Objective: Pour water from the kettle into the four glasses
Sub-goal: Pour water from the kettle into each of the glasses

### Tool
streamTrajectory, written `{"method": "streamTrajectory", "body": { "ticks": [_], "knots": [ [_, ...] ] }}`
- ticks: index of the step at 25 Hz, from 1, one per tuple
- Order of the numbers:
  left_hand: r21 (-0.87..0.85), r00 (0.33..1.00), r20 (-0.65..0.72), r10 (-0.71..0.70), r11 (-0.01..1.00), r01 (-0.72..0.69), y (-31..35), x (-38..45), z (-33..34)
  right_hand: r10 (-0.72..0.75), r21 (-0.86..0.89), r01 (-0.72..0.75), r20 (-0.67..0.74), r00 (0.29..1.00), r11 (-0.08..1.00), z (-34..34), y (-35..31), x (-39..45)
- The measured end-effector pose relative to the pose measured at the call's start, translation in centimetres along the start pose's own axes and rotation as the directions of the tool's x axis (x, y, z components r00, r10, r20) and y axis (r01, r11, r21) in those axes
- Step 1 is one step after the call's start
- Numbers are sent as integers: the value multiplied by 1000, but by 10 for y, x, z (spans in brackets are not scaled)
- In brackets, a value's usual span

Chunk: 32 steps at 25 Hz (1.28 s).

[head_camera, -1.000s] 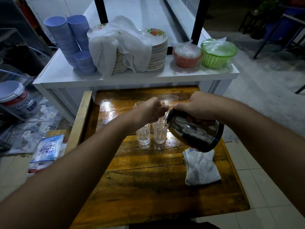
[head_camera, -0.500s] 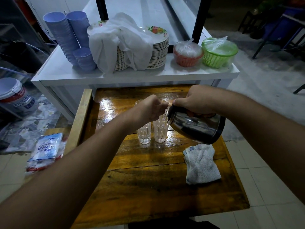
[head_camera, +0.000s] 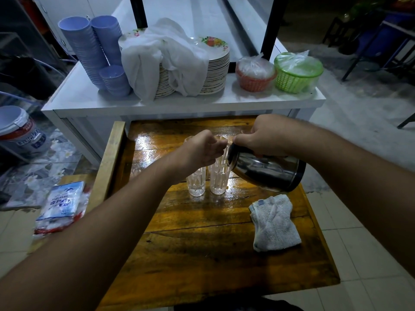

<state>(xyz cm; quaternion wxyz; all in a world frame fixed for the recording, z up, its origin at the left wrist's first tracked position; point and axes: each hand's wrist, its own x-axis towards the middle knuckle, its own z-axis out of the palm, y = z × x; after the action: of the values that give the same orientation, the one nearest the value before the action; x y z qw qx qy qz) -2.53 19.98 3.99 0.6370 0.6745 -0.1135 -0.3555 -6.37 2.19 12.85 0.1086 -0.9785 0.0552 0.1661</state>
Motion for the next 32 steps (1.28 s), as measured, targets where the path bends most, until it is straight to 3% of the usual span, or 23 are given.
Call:
{"method": "streamTrajectory", "body": {
  "ticks": [16, 22, 27, 32],
  "knots": [
    [20, 1000, 26, -1, 1000, 1, 3, 4, 3, -103, -49, 99, -93, 990, 994, 3, 19, 3],
    [187, 997, 72, 17, 982, -30, 9, 22, 14, -24, 369, 69, -126, 992, 927, 34, 66, -7],
    [256, 1000, 27, 14, 966, -20, 10, 28, 28, 94, 642, 56, -198, 976, 764, 82, 92, -17],
    [452, 1000, 21, -12, 892, 1, 14, 32, 39, 162, 858, 24, -124, 979, 513, 113, 97, -32]
  ]
}}
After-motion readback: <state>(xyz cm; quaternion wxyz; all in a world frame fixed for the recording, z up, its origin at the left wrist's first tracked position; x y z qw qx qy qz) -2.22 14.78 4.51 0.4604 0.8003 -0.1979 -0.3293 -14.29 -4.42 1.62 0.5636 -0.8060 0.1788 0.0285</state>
